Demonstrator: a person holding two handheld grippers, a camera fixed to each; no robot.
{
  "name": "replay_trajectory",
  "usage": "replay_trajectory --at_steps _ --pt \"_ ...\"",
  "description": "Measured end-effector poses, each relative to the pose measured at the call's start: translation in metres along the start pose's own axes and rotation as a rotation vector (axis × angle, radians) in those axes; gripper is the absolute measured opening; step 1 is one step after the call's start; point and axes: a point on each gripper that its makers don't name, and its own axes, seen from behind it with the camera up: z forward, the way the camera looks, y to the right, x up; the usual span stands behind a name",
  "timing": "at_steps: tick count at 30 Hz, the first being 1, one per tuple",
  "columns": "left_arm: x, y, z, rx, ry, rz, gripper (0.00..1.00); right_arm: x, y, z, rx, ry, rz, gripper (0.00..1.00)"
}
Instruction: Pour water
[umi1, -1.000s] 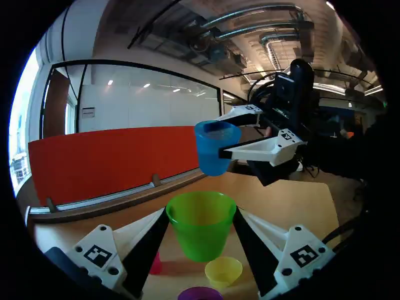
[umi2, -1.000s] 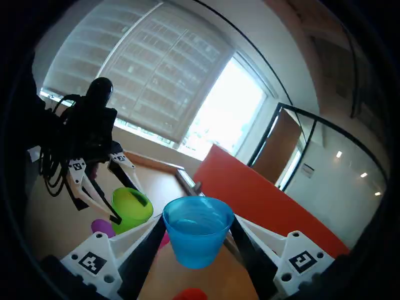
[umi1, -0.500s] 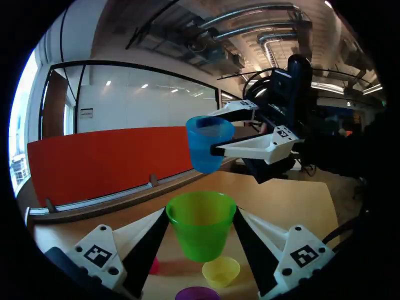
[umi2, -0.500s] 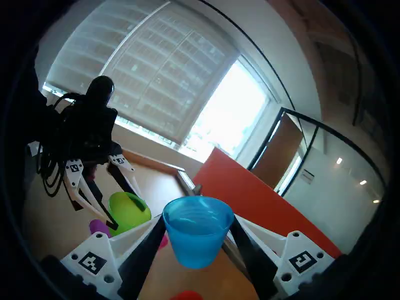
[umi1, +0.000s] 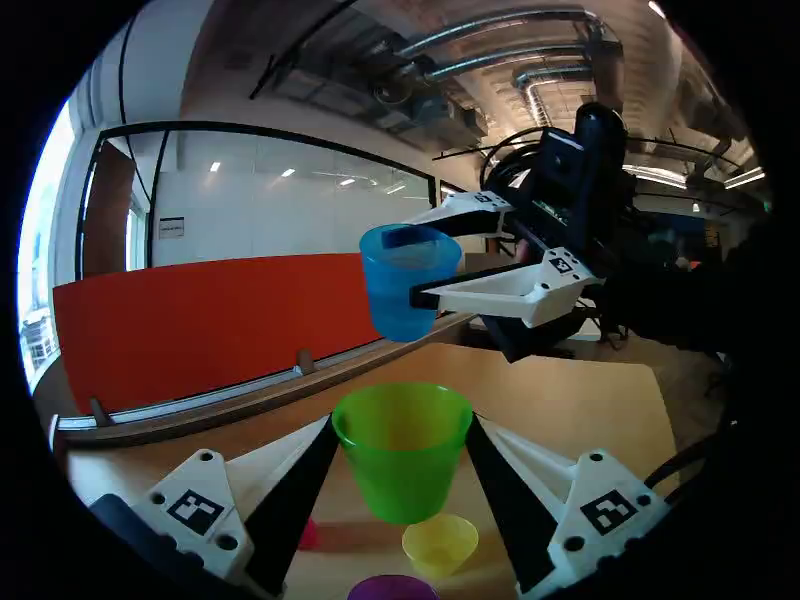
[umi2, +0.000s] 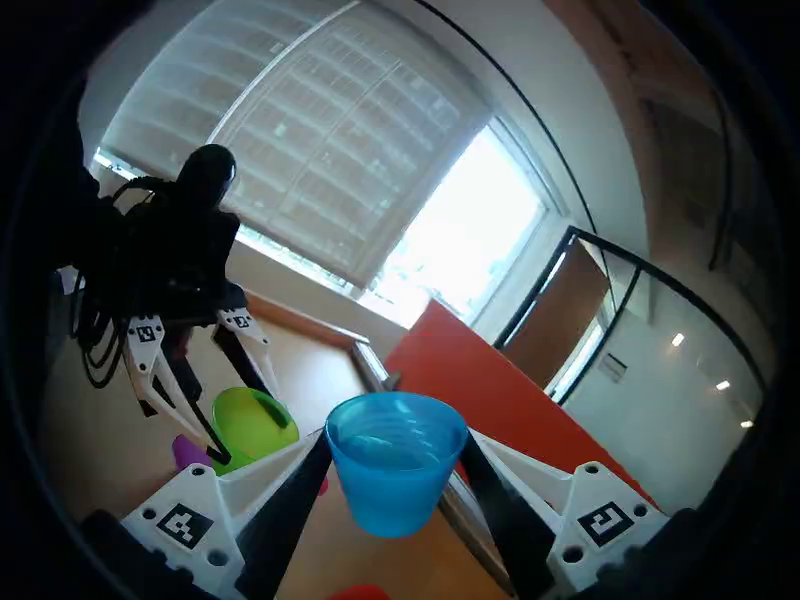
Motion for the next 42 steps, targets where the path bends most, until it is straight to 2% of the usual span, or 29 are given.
replay_trajectory --at_steps 42 --pt "0.003 0.003 0.0 -0.008 0.011 0.0 0.88 0.015 -0.004 0.019 0.013 0.017 -0.164 0.91"
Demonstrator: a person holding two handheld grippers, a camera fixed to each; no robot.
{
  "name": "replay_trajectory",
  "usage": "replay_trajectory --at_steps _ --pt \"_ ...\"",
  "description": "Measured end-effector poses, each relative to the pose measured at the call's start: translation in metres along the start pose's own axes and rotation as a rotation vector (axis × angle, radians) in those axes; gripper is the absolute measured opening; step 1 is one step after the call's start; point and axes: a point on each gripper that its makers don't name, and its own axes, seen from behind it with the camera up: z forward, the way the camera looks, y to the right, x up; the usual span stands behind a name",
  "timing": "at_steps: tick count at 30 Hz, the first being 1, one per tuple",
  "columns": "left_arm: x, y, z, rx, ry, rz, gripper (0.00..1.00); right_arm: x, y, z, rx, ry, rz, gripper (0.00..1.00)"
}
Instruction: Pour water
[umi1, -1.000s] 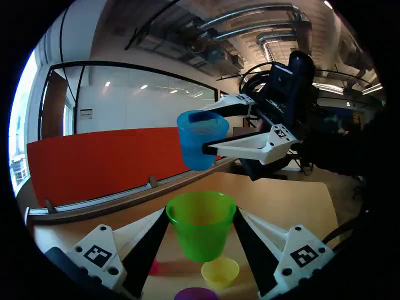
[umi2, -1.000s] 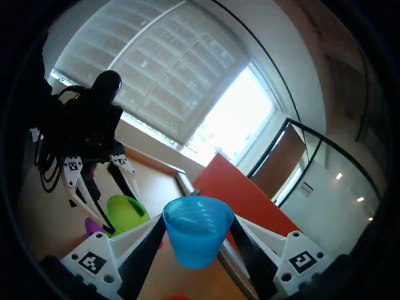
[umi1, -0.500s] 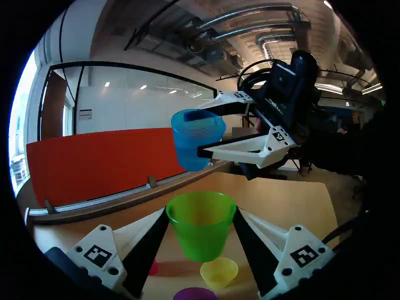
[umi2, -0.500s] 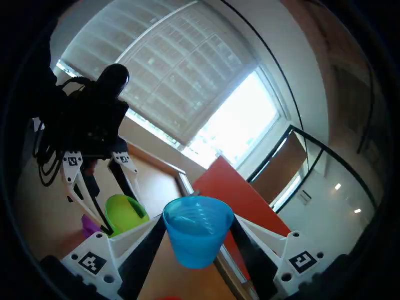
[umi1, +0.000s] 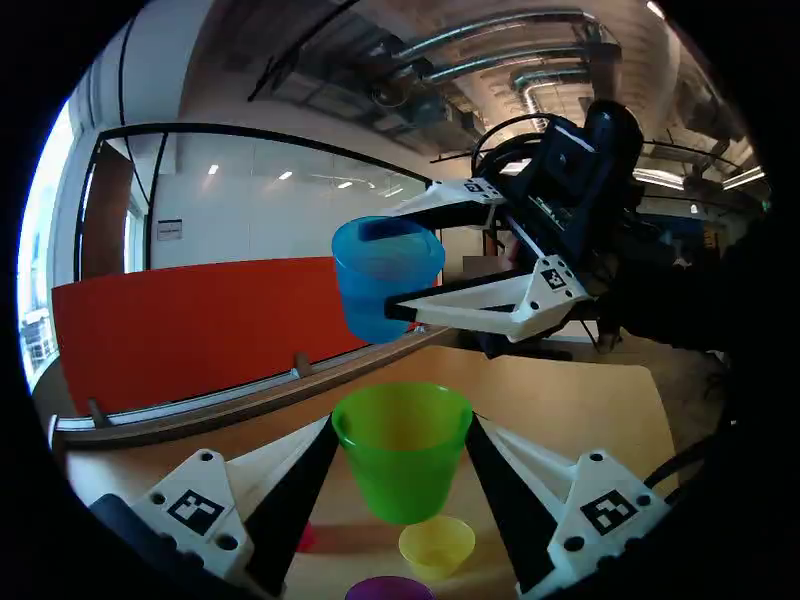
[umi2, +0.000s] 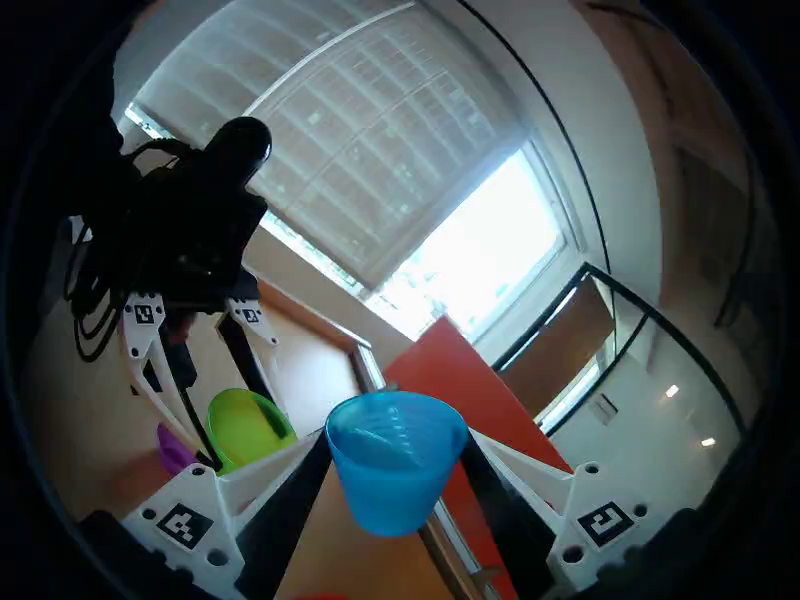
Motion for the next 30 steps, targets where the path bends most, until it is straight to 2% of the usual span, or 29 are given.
replay_trajectory --at_steps 30 --pt "-0.0036 0.0035 -0.0005 -0.006 -0.006 0.0 0.88 0.0003 -0.004 0.0041 0.028 -0.016 -0.132 0.91"
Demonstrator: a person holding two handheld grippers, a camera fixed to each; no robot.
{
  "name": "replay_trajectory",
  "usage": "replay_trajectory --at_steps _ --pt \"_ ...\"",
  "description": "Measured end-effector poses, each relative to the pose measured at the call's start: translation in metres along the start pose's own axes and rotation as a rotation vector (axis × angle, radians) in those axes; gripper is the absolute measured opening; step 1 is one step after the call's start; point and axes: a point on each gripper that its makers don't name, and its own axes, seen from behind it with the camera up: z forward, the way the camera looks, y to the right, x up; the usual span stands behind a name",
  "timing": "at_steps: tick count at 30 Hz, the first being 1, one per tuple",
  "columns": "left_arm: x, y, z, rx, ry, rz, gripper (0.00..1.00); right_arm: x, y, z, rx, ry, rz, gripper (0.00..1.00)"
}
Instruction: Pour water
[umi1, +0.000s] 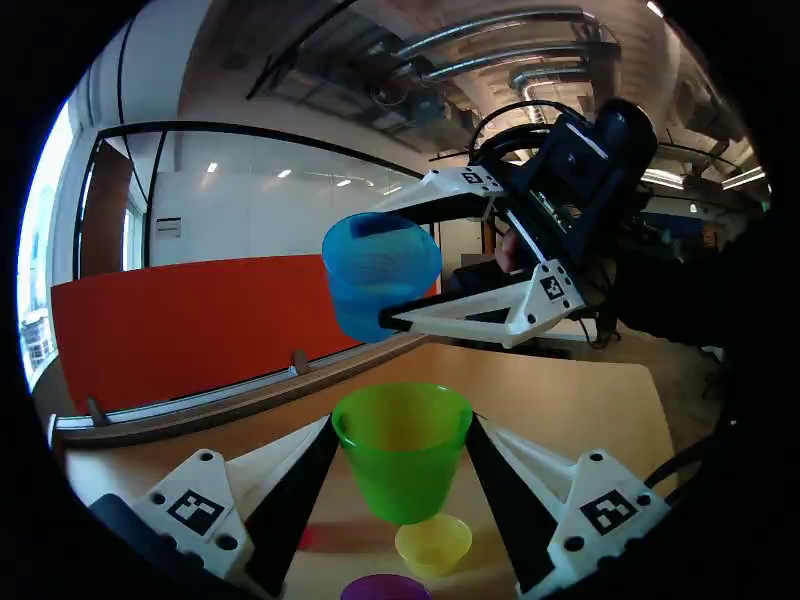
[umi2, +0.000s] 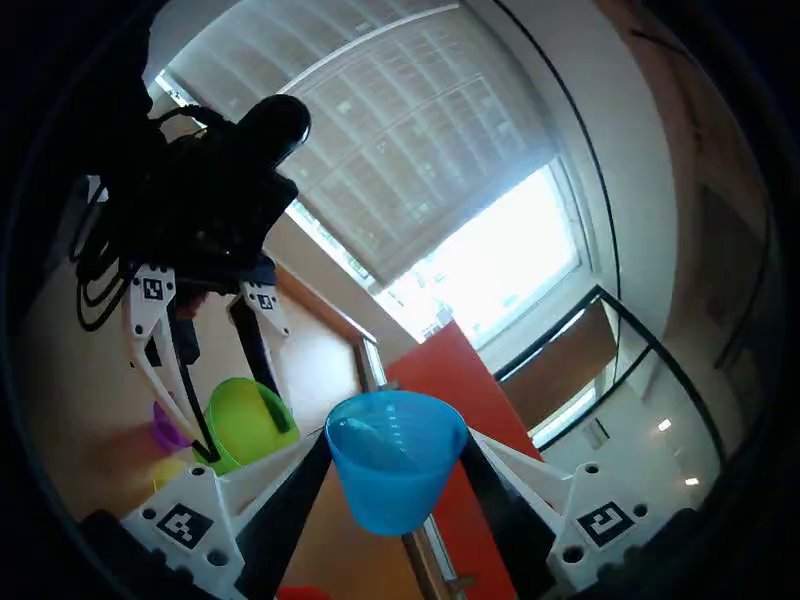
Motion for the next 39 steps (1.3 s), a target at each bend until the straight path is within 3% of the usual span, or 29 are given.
replay_trajectory --at_steps 39 --pt "0.0022 -0.0006 -0.0019 0.002 0.008 -0.001 0.88 0.0036 -0.0017 0.0045 0.021 -0.027 -0.16 0.91"
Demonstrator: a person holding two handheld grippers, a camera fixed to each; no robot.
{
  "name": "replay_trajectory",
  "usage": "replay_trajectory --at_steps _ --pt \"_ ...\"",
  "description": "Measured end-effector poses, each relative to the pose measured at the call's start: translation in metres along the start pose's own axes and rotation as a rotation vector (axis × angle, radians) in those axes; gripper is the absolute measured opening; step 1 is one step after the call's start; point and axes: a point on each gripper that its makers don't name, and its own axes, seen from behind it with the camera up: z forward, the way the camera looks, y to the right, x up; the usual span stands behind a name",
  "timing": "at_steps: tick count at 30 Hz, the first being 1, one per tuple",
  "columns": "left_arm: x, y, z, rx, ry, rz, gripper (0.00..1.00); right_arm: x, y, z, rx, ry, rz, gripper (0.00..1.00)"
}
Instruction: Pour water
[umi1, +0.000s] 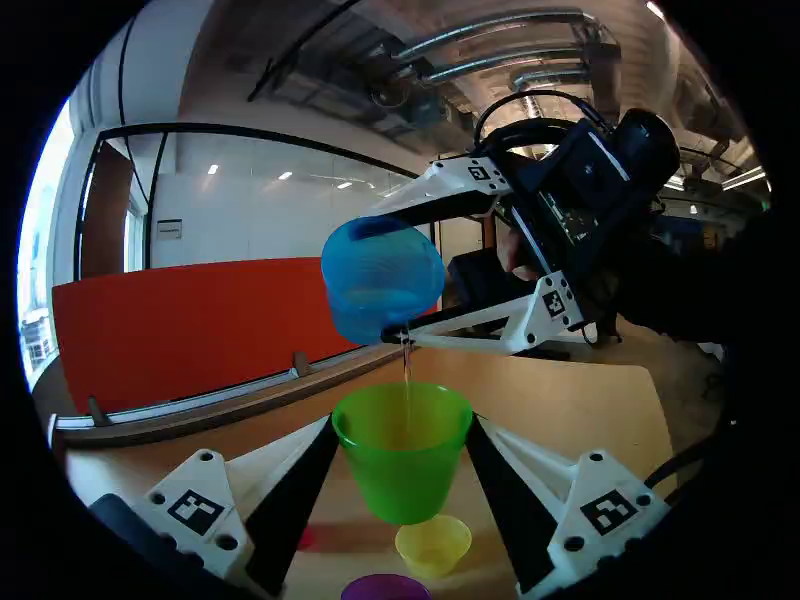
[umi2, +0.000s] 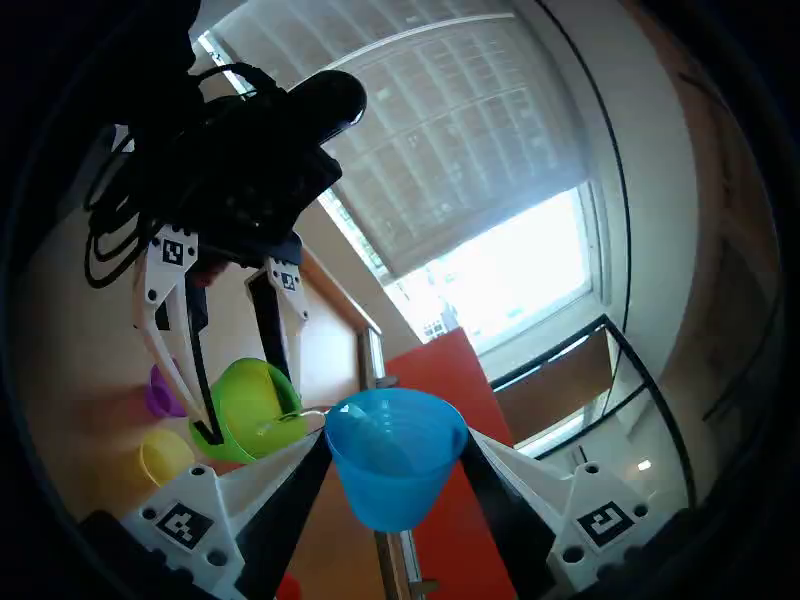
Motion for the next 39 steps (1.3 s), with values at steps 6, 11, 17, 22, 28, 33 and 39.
replay_trajectory --at_steps 6,11,17,22,28,33,39 --pt "0.0016 0.0015 -0.0002 -0.003 0.0 0.001 0.88 0.0029 0.0001 0.0004 0.0 0.002 -0.011 0.91" --pt "0.0014 0.0015 -0.0002 -0.003 0.001 0.001 0.88 0.0032 0.0004 0.0009 -0.001 -0.001 -0.02 0.91" --pt "0.001 0.0013 0.0003 -0.003 0.001 0.0 0.88 0.0029 0.001 0.0016 -0.002 -0.003 -0.031 0.91" --pt "0.0012 0.0014 0.0004 -0.003 0.003 0.0 0.88 0.0033 0.0024 0.0012 -0.004 -0.003 -0.041 0.91" --pt "0.0009 0.0016 0.0002 -0.002 0.002 0.0 0.88 0.0042 0.0027 0.0009 -0.004 -0.001 -0.051 0.91" --pt "0.0012 0.0025 0.0001 -0.004 0.002 0.002 0.88 0.0058 0.0029 0.0007 -0.005 0.001 -0.061 0.91" --pt "0.0014 0.0017 -0.0006 0.0 0.001 0.004 0.88 0.0067 0.0045 0.0002 -0.009 0.0 -0.073 0.91"
